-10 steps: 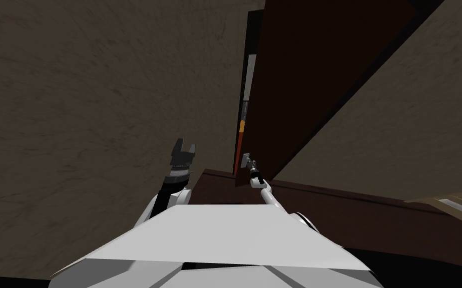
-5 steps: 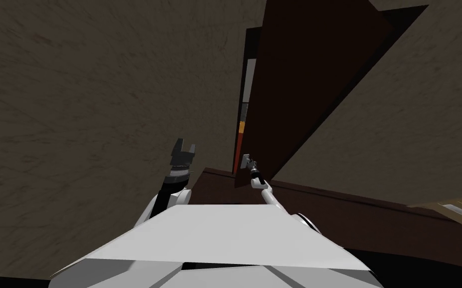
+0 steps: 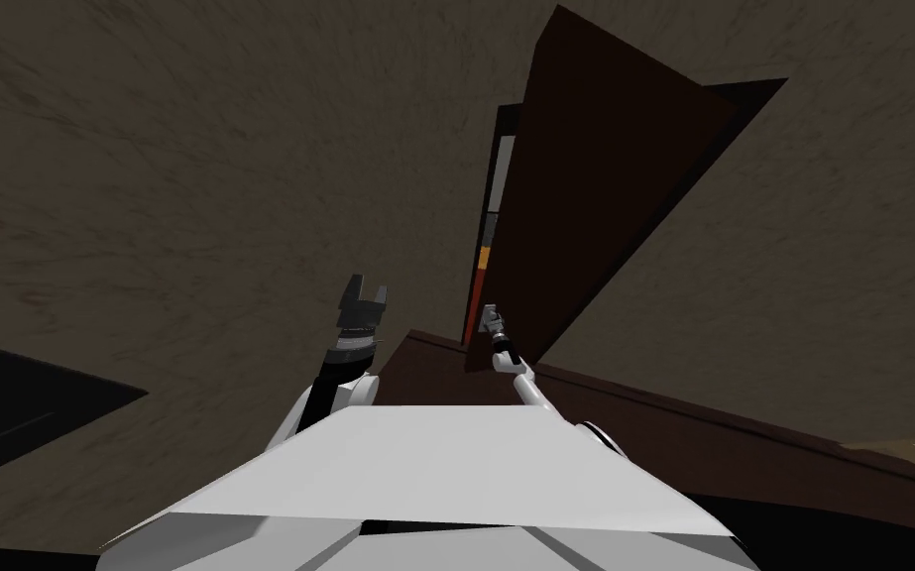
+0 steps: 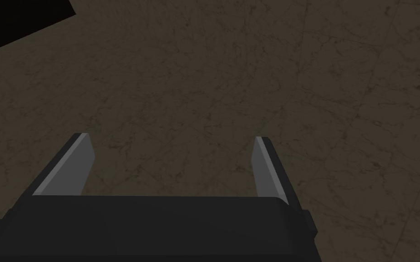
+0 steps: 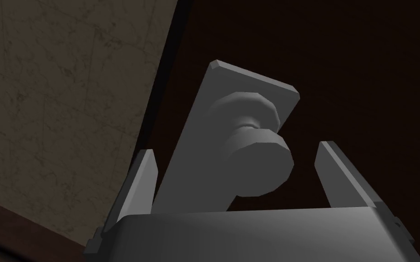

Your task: Pull the door open

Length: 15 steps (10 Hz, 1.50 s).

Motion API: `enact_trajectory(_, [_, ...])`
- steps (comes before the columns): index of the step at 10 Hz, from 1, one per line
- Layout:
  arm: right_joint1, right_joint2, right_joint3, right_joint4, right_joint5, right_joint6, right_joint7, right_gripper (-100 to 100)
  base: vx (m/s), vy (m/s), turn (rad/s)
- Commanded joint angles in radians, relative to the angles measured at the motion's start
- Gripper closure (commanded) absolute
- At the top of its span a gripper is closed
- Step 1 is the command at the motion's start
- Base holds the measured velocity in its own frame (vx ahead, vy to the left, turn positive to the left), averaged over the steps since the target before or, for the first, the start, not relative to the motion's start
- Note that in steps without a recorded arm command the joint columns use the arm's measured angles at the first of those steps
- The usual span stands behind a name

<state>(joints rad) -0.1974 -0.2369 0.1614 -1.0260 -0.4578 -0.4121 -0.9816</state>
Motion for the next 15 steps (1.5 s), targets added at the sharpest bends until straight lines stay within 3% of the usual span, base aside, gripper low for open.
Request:
enact_trajectory(1, [0.006,0.003,0.01,-0.018,-0.03,0.013,-0.05,-100,-0.101,-0.094,0.1])
enact_trajectory(2, [0.006,0.003,0.01,-0.018,-0.03,0.013,-0.057,-100,-0.073,-0.068,0.016])
enact_trajectory(8, [0.022,0.009,0.043,-0.063,-0.122,0.041,-0.223,-100,-0.093,-0.069,0.058])
enact_trajectory(11, [0.027,0.011,0.053,-0.077,-0.15,0.05,-0.274,-100,-0.069,-0.06,0.042])
enact_trajectory(12, [0.025,0.01,0.051,-0.072,-0.144,0.046,-0.262,-100,-0.023,-0.022,0.01])
enact_trajectory(13, [0.031,-0.028,0.038,-0.058,-0.158,0.033,-0.294,-100,0.075,0.047,0.257])
enact_trajectory(14, [0.033,-0.041,0.034,-0.053,-0.162,0.028,-0.303,-100,0.126,0.056,0.206])
enact_trajectory(15, [0.037,-0.069,0.024,-0.043,-0.172,0.018,-0.323,-100,0.137,0.084,0.171])
